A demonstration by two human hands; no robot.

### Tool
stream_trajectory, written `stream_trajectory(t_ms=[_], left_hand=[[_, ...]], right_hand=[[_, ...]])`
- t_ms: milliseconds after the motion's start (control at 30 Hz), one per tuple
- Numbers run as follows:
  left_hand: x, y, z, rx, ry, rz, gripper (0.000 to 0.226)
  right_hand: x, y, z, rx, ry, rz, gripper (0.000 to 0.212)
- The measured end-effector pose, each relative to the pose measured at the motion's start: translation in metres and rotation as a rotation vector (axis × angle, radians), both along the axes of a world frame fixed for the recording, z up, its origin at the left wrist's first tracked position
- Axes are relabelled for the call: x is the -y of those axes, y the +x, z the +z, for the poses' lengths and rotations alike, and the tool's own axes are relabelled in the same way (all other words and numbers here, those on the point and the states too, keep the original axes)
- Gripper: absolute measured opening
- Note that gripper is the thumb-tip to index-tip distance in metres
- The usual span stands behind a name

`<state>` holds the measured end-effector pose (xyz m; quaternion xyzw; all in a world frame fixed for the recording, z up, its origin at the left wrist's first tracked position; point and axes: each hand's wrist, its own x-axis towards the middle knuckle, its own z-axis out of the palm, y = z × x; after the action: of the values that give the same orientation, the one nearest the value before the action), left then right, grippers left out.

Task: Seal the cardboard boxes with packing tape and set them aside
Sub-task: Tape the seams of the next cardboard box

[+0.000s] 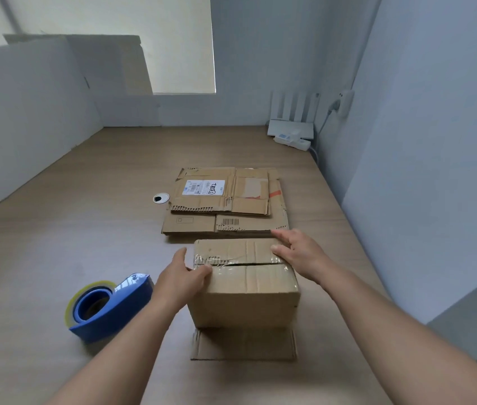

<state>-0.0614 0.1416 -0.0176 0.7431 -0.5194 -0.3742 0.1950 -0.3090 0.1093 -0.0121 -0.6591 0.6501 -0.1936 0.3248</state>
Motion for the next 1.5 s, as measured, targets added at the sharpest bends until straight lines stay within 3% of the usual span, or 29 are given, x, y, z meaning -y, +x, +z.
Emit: stream_trajectory(t_ms=[133, 233, 267, 333, 400, 500, 567, 667, 800, 867, 1033, 1133, 1200, 1367, 1500], left_hand=[[-0.014, -0.012, 0.002, -0.093, 0.073, 0.123, 0.089], [-0.029, -0.014, 0.004, -0.177, 0.088, 0.174, 0.095], [-0.035, -0.015, 0.004, -0.203, 0.084, 0.19, 0.093], [-0.047, -0.016, 0.005, -0.307, 0.072, 0.237, 0.082], [-0.058, -0.015, 0.005, -0.355, 0.032, 0.274, 0.059], [-0.074, -0.012, 0.003, -0.246, -0.008, 0.206, 0.049], [-0.08, -0.009, 0.001, -0.134, -0.028, 0.129, 0.053], [-0.08, -0.006, 0.0, 0.143, -0.107, 0.052, 0.06], [-0.068, -0.005, 0.003, 0.433, -0.214, -0.047, 0.066], [-0.062, -0.001, 0.0, 0.464, -0.237, -0.138, 0.069], [-0.049, 0.019, -0.011, 0.291, -0.281, -0.277, 0.073], [-0.047, 0.04, -0.016, 0.099, -0.248, -0.332, 0.081], [-0.047, 0.057, -0.019, 0.096, -0.269, -0.312, 0.08], [-0.038, 0.112, -0.036, 0.456, -0.264, -0.125, 0.068], [-0.027, 0.14, -0.055, 0.625, -0.004, -0.1, 0.06]], right_hand=[[0.001, -0.002, -0.002, -0.172, -0.223, -0.183, 0.053], [-0.016, 0.002, -0.004, -0.22, -0.453, -0.315, 0.033], [-0.023, 0.005, -0.007, -0.221, -0.509, -0.318, 0.022], [-0.04, 0.014, -0.014, -0.248, -0.562, -0.269, 0.028], [-0.053, 0.026, -0.022, -0.221, -0.408, -0.146, 0.028], [-0.054, 0.041, -0.029, -0.006, -0.105, -0.018, 0.024], [-0.044, 0.047, -0.025, 0.168, -0.063, -0.026, 0.03], [-0.029, 0.056, -0.018, 0.23, -0.036, 0.096, 0.049], [-0.025, 0.07, -0.019, 0.13, -0.008, 0.376, 0.063], [-0.029, 0.074, -0.024, 0.003, -0.05, 0.386, 0.069], [-0.04, 0.078, -0.034, -0.189, -0.204, 0.296, 0.064], [-0.046, 0.083, -0.04, -0.232, -0.219, 0.215, 0.064], [-0.048, 0.085, -0.042, -0.232, -0.227, 0.182, 0.063], [-0.05, 0.094, -0.039, -0.258, -0.231, 0.136, 0.06], [-0.055, 0.102, -0.038, -0.274, -0.216, 0.091, 0.061]])
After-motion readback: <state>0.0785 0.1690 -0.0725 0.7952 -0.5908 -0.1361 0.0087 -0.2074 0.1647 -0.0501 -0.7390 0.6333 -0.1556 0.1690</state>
